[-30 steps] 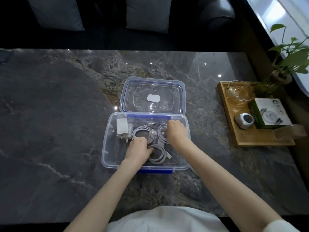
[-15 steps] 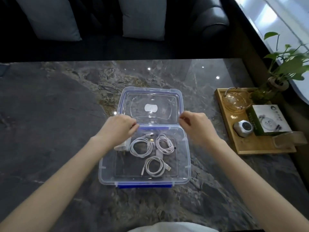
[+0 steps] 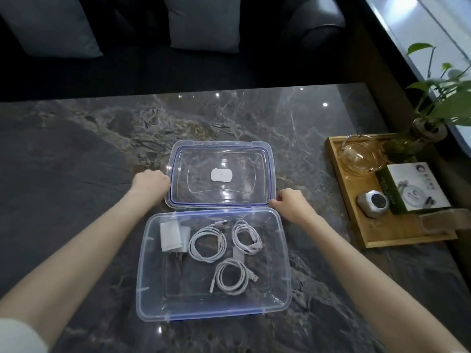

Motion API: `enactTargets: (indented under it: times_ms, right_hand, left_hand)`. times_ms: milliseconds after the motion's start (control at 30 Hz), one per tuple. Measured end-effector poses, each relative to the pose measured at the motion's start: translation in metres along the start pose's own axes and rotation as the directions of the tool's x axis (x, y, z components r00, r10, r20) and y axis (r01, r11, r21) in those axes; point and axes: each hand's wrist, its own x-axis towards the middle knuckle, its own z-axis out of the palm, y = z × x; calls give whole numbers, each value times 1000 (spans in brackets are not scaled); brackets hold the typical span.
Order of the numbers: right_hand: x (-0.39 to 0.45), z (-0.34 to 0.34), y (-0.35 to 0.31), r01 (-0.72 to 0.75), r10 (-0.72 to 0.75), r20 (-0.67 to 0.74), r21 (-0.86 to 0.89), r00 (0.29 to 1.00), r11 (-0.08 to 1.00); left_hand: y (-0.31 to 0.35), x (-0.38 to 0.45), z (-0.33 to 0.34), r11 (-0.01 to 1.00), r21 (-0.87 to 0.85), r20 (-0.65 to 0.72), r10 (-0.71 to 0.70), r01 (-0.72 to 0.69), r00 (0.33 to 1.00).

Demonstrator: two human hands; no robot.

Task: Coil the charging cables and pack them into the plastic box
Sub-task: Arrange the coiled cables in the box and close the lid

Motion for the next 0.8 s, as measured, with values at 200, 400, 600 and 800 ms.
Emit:
enactTargets:
  times_ms: [200,400,600,800]
  right_hand:
    - [7,8,2,-65,79,-29,320,996,945]
    - [-1,-8,-2,116,-21,-226,418,974,901]
    - [-31,-34,-13,407,-150,-507,446,849,797]
    - [-70,-45,-27,496,-147,-493,719,858,487]
  left_hand:
    - [1,-3,14,976,-216,-5,-1,0,1000]
    - [-2,-15,-2,666,-733,-54,-258,137,965]
    - [-15,-51,-22,-171,-985,77,-438,1,896]
    - [-27,-101,-27,-665,-744,263,-200,66,944]
